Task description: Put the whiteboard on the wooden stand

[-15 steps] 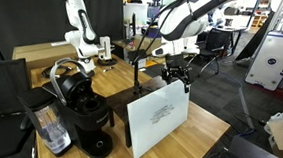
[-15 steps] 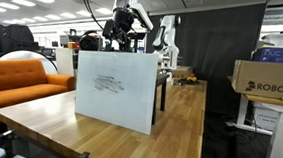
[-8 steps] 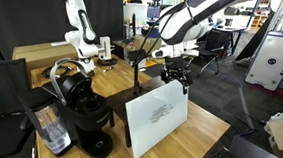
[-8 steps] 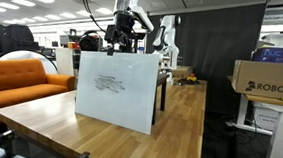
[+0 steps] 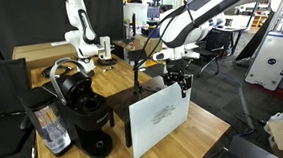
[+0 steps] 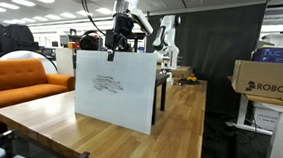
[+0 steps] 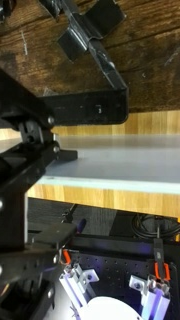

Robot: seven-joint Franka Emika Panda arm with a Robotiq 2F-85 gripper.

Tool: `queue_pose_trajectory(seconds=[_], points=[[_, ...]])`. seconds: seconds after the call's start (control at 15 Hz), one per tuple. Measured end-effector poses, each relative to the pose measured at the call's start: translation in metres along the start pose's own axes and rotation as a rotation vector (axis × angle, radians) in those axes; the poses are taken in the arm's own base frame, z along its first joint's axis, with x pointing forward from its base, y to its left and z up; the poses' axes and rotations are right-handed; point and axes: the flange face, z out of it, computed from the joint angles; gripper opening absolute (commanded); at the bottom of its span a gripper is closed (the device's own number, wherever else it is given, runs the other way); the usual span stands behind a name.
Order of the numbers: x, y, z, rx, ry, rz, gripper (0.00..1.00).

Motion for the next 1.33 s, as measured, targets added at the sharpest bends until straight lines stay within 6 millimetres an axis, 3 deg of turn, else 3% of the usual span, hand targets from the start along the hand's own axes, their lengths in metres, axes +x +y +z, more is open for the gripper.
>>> queue_pose_trajectory(seconds=[0.33, 1.07, 1.33], points=[[0.0, -0.003, 0.006, 0.014, 0.001, 0.0, 0.02], [0.004, -0.003, 0.012, -0.019, 0.023, 0.078, 0.01], [0.013, -0.005, 0.004, -0.036, 0.028, 0.17, 0.01]])
